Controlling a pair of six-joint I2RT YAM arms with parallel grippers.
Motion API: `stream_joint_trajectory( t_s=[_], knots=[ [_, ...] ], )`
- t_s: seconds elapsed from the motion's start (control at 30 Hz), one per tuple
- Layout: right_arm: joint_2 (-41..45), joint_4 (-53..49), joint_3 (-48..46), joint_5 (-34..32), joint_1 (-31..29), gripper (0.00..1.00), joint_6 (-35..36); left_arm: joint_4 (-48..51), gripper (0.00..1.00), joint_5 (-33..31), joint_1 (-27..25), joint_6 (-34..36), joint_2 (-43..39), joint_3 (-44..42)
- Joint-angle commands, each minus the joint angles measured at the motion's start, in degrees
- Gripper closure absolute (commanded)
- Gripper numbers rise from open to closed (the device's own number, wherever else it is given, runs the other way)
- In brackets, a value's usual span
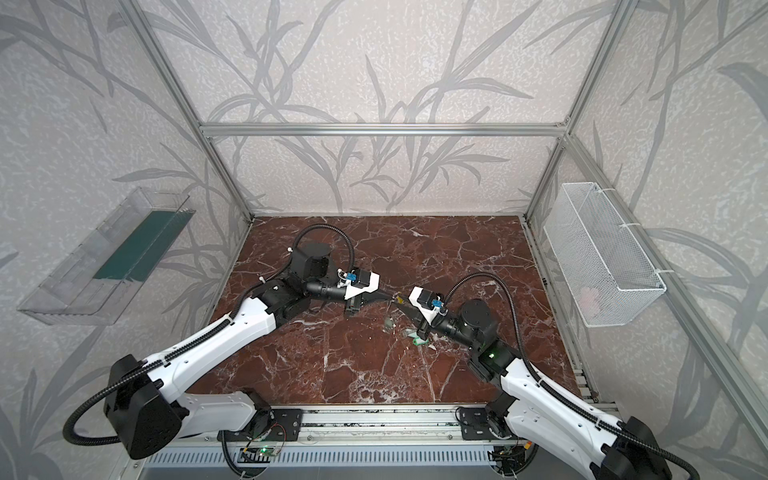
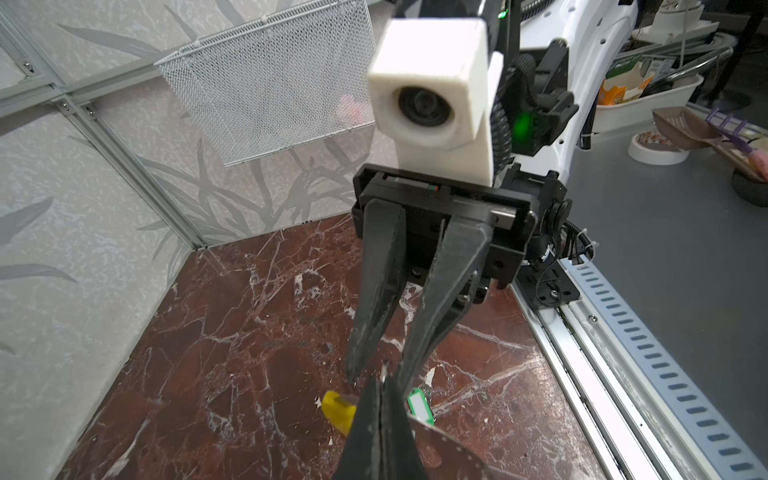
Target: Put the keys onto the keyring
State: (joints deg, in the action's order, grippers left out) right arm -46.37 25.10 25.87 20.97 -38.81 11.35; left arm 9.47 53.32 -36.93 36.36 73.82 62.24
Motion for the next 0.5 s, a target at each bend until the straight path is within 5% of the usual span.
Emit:
stream_joint_trajectory(
  t_s=[0.0, 0.47],
  knots=[
    [2.71, -10.39, 3.58, -2.49, -0.35, 0.77, 6.02, 12.4, 1.0, -4.86, -0.67, 8.7, 0.14, 3.67],
    [-0.73, -11.59, 6.04, 5.17, -0.39, 0.81, 4.88, 22.37, 1.0, -12.88, -5.33, 13.47, 2.53, 10.83]
  ],
)
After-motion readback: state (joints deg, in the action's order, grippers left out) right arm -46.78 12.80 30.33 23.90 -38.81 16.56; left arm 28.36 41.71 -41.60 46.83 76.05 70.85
